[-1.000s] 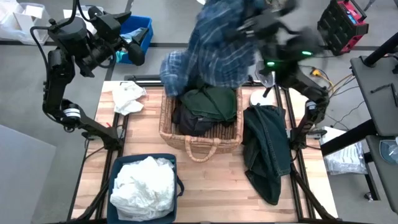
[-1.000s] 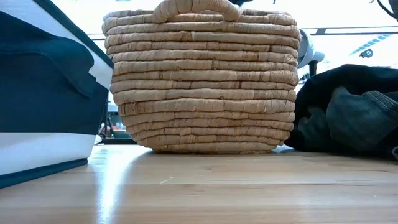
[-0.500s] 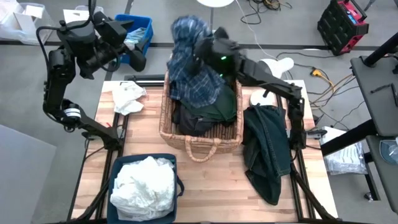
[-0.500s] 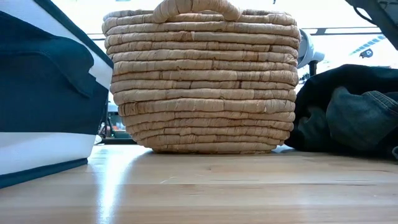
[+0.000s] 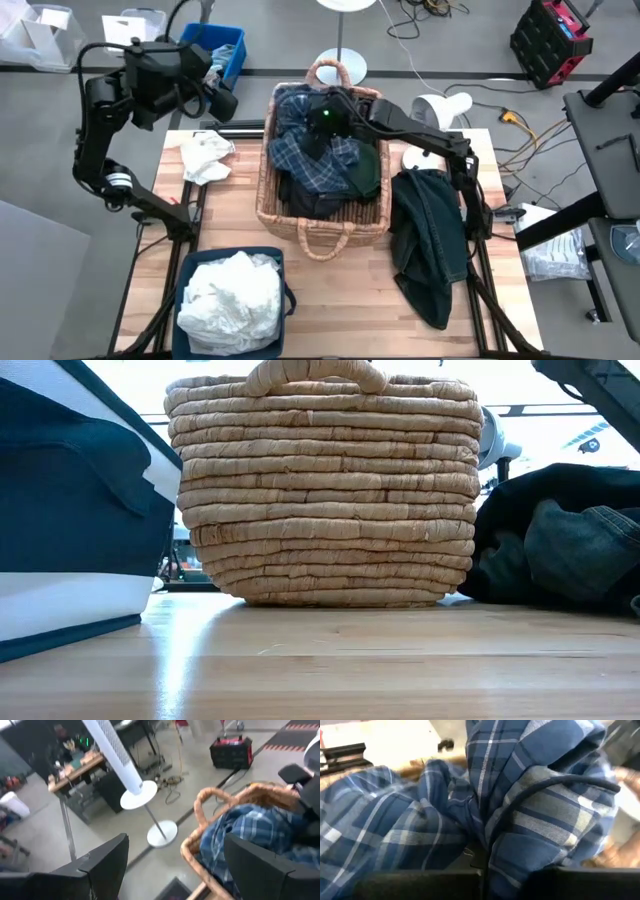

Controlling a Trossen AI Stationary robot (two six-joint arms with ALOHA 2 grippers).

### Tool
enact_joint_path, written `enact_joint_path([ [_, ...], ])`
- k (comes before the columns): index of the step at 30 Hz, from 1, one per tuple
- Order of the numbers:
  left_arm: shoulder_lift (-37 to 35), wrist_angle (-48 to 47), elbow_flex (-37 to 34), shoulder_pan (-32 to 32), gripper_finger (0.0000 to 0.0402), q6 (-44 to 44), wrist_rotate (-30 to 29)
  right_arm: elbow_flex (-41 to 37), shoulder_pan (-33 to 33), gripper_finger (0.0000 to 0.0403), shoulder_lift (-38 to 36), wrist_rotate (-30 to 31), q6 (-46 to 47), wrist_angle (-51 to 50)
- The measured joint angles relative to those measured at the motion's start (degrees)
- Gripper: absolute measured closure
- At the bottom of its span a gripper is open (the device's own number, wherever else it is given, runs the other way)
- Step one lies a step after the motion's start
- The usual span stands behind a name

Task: Sort clothes
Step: Put the blue checkered polo shirt into the brown basket

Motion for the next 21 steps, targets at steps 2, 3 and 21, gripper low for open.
enact_joint_path([
  [2,0.53,-1.88,0.0,0.32,0.0105,-1.51,0.17,-0.06,-1.53,0.039,0.0,-3.83,2.74,-2.66],
  [3,0.84,-2.74,0.0,0.33,0.0106,-2.08,0.46,-0.1,-2.34,0.039,0.2,-6.26,4.23,-3.73],
  [21,4.58,-4.44,0.0,2.84,0.0107,-1.11,2.08,-0.13,-5.42,0.039,13.75,-19.89,6.55,-13.95],
])
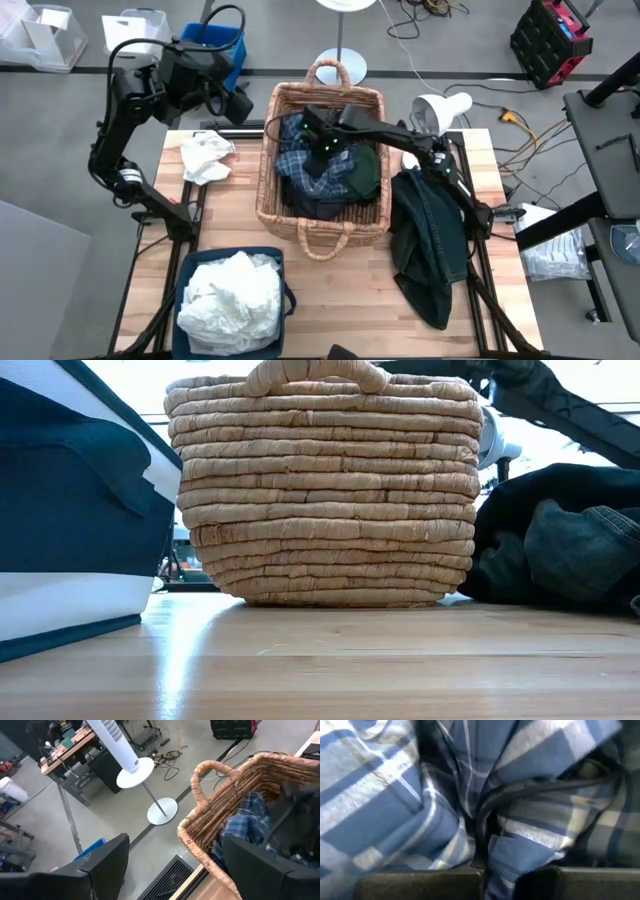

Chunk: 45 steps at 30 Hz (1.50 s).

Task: Sort clothes
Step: Put the blue checkered polo shirt into the brown basket

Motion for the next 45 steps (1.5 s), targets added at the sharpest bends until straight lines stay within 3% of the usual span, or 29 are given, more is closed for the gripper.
enact_joint_path([
  [11,2.04,-0.11,0.0,2.37,0.0107,-1.97,0.11,0.22,0.33,0.039,8.96,-1.43,-5.73,0.28],
  [17,2.78,-0.44,0.0,2.41,0.0107,-3.23,4.37,0.09,0.35,0.0382,9.17,-1.4,-6.61,1.0],
  [35,4.01,-10.72,0.02,4.25,0.0107,-7.39,4.59,0.2,0.45,0.017,-7.13,-1.16,-0.92,-0.1],
  [45,6.26,-11.87,-0.53,10.63,0.0107,-9.69,4.57,0.24,0.77,0.0121,-17.4,-0.92,2.41,-2.67],
])
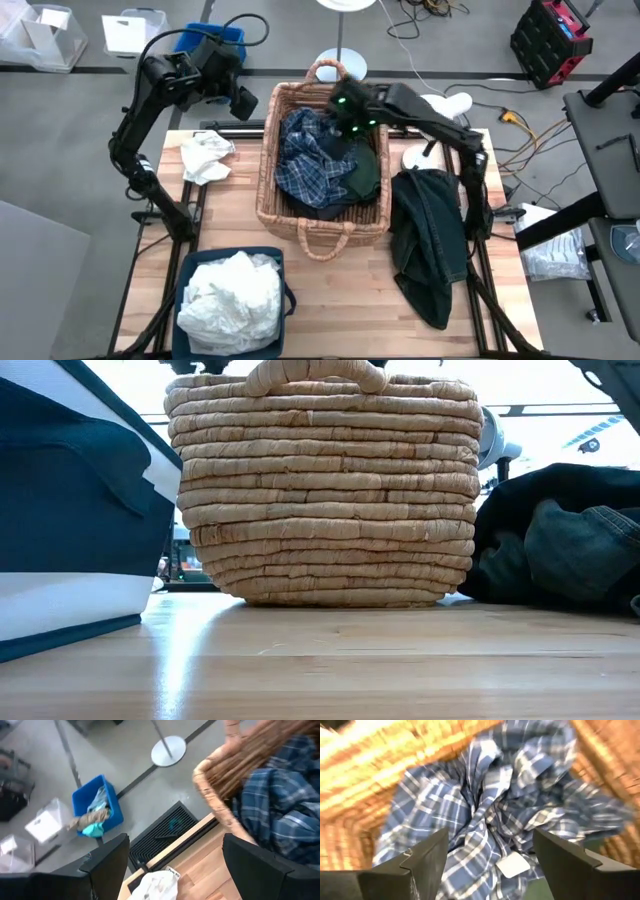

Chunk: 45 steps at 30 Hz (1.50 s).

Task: Sort clothes
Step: Put the blue checkered polo shirt into the brown basket, then put the white shorts into the blue laundry organizer

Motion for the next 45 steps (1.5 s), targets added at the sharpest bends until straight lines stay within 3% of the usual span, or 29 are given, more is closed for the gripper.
enact_joint_path([
  [5,0.74,0.02,-2.12,5.1,0.0107,-0.55,2.48,0.02,0.51,0.0127,-5.94,0.04,0.07,0.21],
  [11,0.22,0.05,-12.58,12.77,0.0107,-0.57,6.87,0.02,1.29,0.0146,-10.52,0.32,1.19,0.47],
  [23,-1.42,-0.02,-32.97,21.38,0.0107,1.52,7.51,0.0,2.62,0.0152,-9.28,0.61,-0.05,0.58],
  [28,-1.44,0.32,-36.62,21.87,0.0107,2.44,11.35,-0.04,2.62,0.0143,-7.82,0.59,-0.03,0.52],
  [45,-1.19,0.06,-39.27,22.2,0.0122,-7.12,11.72,-0.07,3.39,0.015,-7.17,0.59,2.13,0.25],
])
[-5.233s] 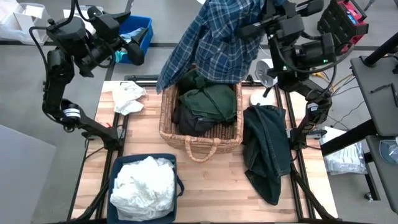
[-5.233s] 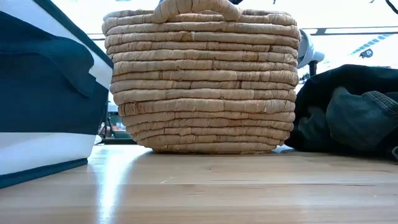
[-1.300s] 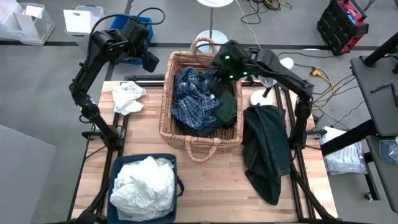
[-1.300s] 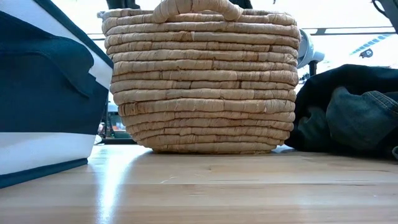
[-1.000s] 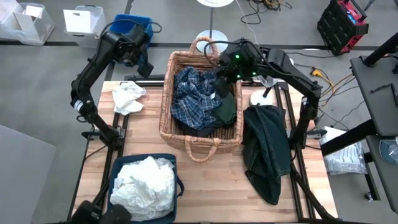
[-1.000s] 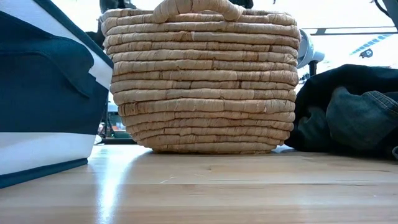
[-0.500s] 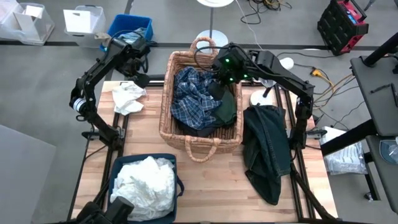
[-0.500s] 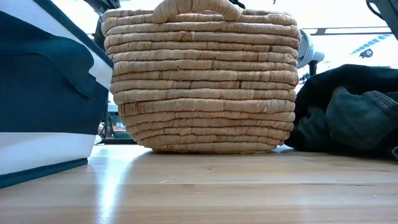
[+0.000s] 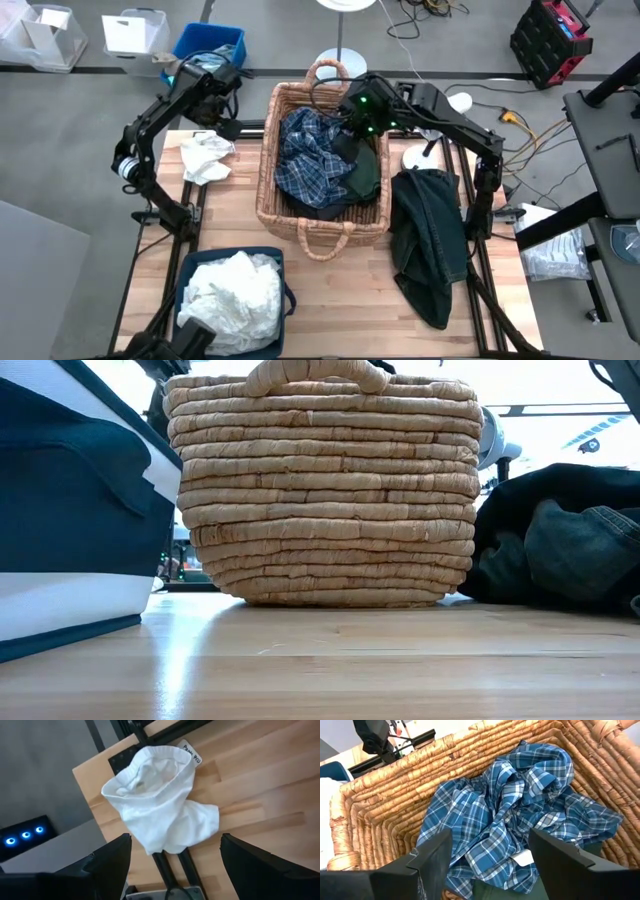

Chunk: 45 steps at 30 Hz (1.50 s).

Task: Sort clothes
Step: Put the white shorts into the blue laundry organizer

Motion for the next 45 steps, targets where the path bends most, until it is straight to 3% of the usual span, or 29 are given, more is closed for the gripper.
enact_joint_path([
  [5,-2.32,-0.04,-0.63,-0.09,0.0125,-0.97,1.22,0.0,-0.02,0.015,0.0,1.6,-0.44,-0.68],
  [22,-4.37,-0.03,-13.35,-3.56,0.0126,-9.46,0.11,-0.02,-0.02,0.015,0.0,3.98,-0.57,-1.39],
  [30,-3.98,2.86,-17.68,-5.06,0.0125,-14.36,-5.94,-0.04,-0.02,0.0152,0.15,4.0,-0.61,-1.35],
  [33,-4.12,1.64,-19.91,-5.56,0.0125,-17.49,-4.76,-0.18,0.08,0.0146,0.19,4.0,-0.9,-1.31],
  [38,-4.76,4.13,-23.89,-7.49,0.0125,-21.44,-8.95,-0.27,0.09,0.014,0.37,4.0,-1.41,-1.24],
  [45,-4.68,8.34,-29.33,-8.23,0.0125,-23.74,-9.41,-0.35,0.11,0.015,0.39,4.04,-1.79,-0.91],
])
